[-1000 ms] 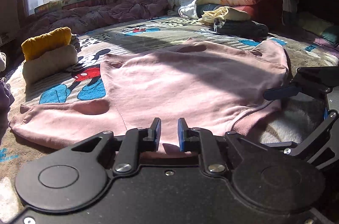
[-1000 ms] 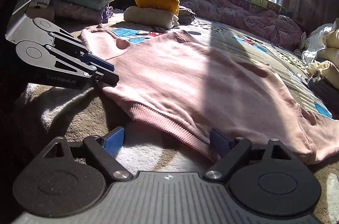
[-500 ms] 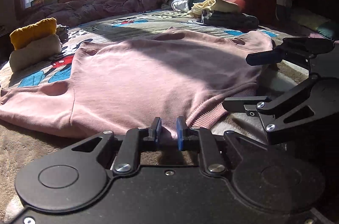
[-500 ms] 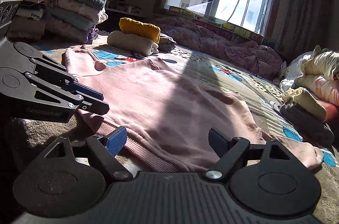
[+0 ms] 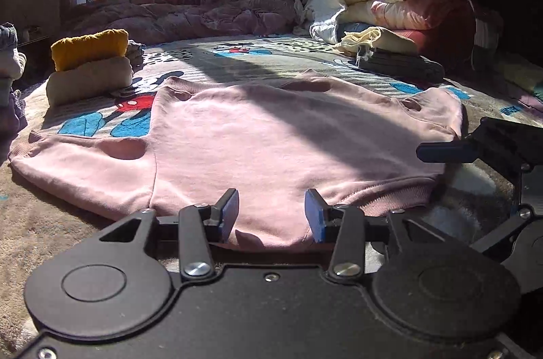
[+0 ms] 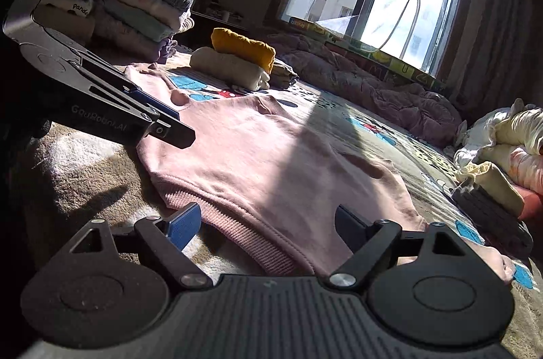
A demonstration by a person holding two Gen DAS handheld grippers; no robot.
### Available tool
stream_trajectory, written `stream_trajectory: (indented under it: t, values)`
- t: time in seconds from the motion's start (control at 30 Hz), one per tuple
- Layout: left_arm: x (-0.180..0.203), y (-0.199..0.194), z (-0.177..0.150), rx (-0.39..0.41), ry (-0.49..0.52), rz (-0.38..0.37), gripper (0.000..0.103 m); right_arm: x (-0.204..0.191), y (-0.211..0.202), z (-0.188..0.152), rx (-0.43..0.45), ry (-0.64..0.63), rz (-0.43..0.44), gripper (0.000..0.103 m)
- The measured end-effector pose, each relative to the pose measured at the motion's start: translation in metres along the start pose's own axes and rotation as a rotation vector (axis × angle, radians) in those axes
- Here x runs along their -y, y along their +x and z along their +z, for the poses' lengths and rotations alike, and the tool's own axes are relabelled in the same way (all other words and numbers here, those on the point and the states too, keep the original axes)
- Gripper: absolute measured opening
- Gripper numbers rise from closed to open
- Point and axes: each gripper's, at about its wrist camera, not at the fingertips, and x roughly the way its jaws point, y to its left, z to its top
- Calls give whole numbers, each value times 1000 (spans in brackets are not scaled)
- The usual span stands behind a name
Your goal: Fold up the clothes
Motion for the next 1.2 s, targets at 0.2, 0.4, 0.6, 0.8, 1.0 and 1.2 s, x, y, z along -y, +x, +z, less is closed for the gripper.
stream_trajectory:
  t: [0.2,0.4,0.6,0.8,1.0,1.2]
  values:
    - [12,-33,9,117,139,55,45,0,-4,-5,-108,86,66,87]
    - [-21,-1,3,12,54,174,56,-10,-19,-1,22,12,-24,88]
    - [-8,-16,28,26,115,130,45,14,4,6,-153,116,61,81]
    - [-18,3,43,-10,18,87,43,60,-7,12,-52,301,13,66]
    - [-5,43,98,-48,138,48,34,112,37,45,-19,341,-12,54]
    - [-10,123,160,-129,225,30,26,151,109,83,-59,207,-20,50]
